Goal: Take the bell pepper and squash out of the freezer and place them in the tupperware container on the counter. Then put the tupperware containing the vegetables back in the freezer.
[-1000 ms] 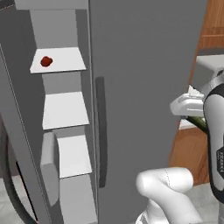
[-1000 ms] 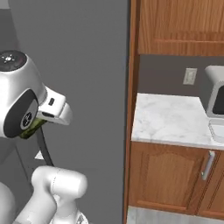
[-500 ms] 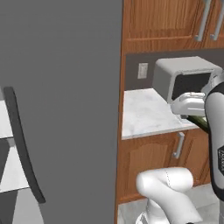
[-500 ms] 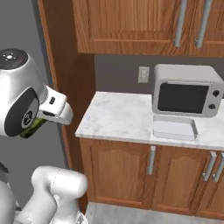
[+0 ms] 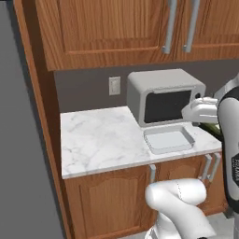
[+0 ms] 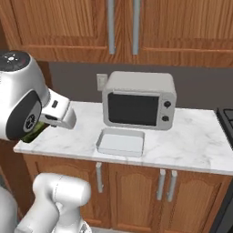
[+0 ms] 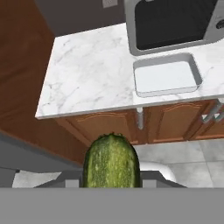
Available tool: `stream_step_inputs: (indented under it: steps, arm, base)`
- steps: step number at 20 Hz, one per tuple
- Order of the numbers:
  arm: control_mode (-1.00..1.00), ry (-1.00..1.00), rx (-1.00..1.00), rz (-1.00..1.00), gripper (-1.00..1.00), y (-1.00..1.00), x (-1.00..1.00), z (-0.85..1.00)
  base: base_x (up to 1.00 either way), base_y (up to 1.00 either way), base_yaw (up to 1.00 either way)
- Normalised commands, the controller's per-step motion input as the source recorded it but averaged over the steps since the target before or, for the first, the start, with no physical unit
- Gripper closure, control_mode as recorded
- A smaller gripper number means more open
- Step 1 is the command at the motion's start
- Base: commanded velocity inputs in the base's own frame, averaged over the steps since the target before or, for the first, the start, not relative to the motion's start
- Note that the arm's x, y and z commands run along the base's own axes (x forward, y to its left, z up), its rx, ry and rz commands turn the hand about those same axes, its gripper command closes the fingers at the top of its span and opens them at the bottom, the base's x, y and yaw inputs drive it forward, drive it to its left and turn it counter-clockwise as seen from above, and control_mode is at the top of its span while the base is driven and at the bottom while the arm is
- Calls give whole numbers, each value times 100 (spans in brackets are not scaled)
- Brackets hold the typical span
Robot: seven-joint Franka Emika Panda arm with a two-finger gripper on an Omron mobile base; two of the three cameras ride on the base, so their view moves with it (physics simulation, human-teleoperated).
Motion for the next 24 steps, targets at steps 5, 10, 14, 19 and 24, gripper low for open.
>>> stream_step_inputs:
  steps: [5, 10, 14, 19, 24]
  arm:
    - [-100, 1, 0, 0, 100, -8, 4, -10]
    - [-100, 4, 0, 0, 100, -6, 67, -77]
    - [-100, 5, 0, 0, 100, 4, 100, -96]
    - [-100, 10, 0, 0, 100, 32, 100, -90]
    - [-100, 8, 0, 0, 100, 38, 100, -51]
  base:
    - [12, -70, 0]
    - [0, 0, 0]
    - [0, 0, 0]
    - [0, 0, 0]
    - [0, 0, 0]
